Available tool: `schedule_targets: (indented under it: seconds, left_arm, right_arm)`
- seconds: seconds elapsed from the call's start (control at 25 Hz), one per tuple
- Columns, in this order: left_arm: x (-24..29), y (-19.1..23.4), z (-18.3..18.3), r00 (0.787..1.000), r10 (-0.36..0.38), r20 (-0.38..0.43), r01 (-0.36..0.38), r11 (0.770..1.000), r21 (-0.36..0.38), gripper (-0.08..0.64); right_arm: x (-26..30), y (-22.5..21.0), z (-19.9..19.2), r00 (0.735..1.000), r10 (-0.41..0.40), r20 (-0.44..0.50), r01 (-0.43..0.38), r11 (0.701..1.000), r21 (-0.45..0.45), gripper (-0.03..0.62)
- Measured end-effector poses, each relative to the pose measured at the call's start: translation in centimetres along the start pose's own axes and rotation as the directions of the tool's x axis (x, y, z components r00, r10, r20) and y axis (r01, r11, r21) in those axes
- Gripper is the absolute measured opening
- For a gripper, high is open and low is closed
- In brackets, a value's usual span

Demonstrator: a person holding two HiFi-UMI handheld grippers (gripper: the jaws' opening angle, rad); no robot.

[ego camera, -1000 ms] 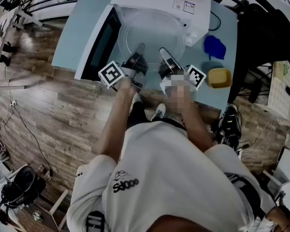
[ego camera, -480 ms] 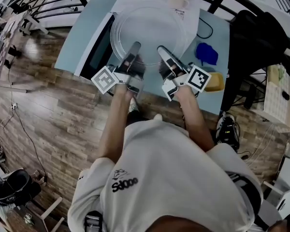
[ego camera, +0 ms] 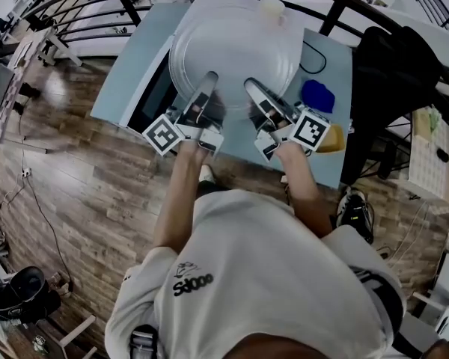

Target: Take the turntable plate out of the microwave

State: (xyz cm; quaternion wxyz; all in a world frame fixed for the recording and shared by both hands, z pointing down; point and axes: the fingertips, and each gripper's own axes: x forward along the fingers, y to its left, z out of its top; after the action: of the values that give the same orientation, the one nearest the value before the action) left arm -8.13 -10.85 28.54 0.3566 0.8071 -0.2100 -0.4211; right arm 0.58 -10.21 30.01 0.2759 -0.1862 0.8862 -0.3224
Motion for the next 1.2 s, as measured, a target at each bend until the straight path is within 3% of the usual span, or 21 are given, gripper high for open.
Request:
schedule_targets:
  seconds: [0.56,0.96,1.2]
  left_arm:
    - [0.1,-0.4,0.1,1.0,-0.007,-0.018,0.008,0.999,0.042,0.036]
    - [-0.1,0.9,-0.4,1.0,0.02,0.003,-0.02,1.0,-0.016,0.036]
    - [-0.1,1.0,-0.3,1.0,0.026,0.002,-0.026,1.0,-0.009,0.035]
  right_arm:
    - [0.0,0.2,0.1,1.0,0.024,0.009,-0.024,0.999,-0.023,0.041]
    - [-0.3,-0.9,-0.3,1.0,-0.007,0.004,0.007,1.0,-0.008,0.041]
    - [-0.4,-1.1,-0.4,1.0,-0.008,0.005,0.008,1.0,0.006,0.041]
